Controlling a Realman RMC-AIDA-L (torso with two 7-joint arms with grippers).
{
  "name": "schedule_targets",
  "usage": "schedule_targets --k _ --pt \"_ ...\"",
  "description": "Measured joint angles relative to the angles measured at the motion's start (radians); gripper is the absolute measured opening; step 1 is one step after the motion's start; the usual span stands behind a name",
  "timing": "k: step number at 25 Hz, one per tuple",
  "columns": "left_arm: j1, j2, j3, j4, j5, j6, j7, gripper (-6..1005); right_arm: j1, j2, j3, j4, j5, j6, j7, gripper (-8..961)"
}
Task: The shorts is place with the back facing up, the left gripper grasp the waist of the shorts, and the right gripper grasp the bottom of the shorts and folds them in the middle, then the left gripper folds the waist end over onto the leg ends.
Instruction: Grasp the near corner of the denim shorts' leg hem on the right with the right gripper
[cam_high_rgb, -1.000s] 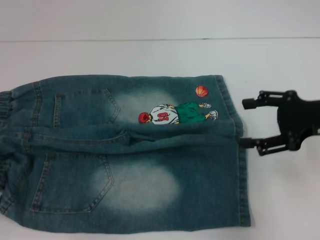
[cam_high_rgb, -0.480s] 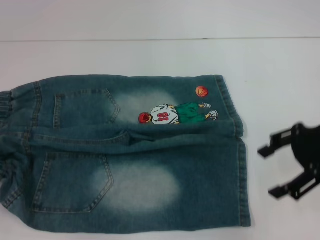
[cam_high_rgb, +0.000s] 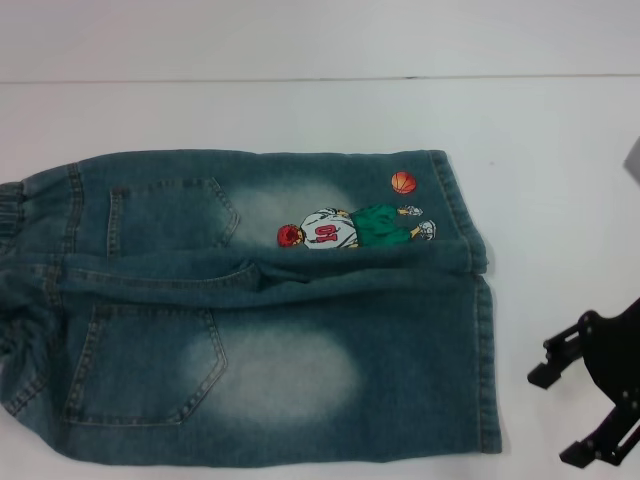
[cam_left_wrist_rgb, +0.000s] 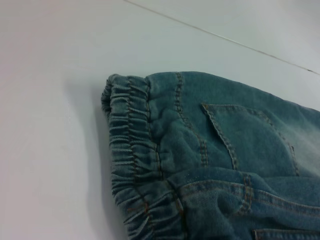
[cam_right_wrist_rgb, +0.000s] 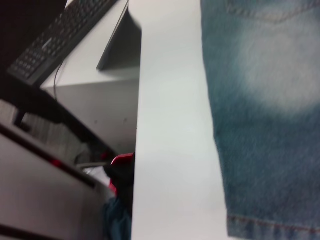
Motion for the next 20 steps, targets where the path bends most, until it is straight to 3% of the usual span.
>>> schedule_targets --k 12,20 --pt "0.000 0.000 0.000 0.000 0.000 0.000 -0.004 51 0.122 0.005 -0.073 0.204 -0.122 0.002 0.055 938" --pt "-0.006 0.000 0.000 -0.001 0.000 -0.001 -0.002 52 0.151 0.023 -0.086 0.229 -0.145 0.004 0.105 937"
